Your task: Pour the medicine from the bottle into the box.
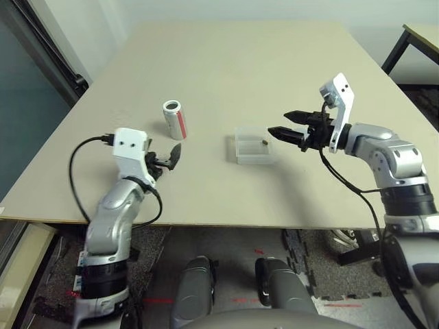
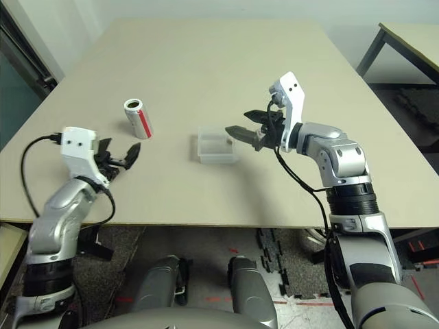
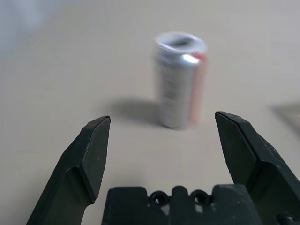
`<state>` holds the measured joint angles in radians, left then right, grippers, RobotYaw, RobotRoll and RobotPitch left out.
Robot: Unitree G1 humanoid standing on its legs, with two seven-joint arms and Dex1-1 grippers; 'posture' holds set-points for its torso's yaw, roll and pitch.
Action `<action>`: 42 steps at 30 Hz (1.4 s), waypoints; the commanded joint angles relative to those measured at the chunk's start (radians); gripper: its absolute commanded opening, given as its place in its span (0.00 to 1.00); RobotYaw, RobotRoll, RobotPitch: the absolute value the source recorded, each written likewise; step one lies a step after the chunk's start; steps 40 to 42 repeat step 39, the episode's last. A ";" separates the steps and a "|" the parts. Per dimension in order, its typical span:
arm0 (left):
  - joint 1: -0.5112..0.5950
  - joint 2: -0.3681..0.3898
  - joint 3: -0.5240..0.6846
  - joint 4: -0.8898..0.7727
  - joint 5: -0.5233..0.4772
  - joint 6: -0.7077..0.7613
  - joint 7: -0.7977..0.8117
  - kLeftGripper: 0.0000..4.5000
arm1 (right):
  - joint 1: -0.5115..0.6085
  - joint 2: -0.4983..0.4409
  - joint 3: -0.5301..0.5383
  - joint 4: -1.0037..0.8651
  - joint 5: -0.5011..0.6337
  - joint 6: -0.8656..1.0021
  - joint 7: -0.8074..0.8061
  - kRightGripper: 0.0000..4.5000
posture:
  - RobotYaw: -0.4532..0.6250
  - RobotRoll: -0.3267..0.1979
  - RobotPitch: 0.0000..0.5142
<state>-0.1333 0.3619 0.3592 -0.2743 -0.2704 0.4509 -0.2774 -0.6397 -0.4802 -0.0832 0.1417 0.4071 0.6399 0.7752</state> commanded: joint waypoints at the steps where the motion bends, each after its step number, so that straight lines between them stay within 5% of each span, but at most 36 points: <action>1: -0.050 0.048 0.076 0.119 -0.019 -0.063 -0.003 0.99 | 0.005 0.030 -0.058 0.045 -0.015 -0.065 -0.092 1.00 | 0.56 0.62 0.20; 10: -0.248 0.164 0.094 0.670 0.006 -0.307 -0.090 0.99 | -0.011 0.059 -0.182 0.208 -0.126 -0.325 -0.414 1.00 | 0.54 0.62 0.18; 22: -0.482 0.165 0.001 1.080 0.056 -0.500 -0.114 0.99 | 0.079 0.028 -0.322 0.259 -0.172 -0.454 -0.666 1.00 | 0.49 0.62 0.20; 42: -0.475 0.205 0.024 1.166 0.046 -0.621 -0.053 0.99 | 0.106 -0.020 -0.368 0.380 -0.167 -0.484 -0.729 1.00 | 0.45 0.62 0.20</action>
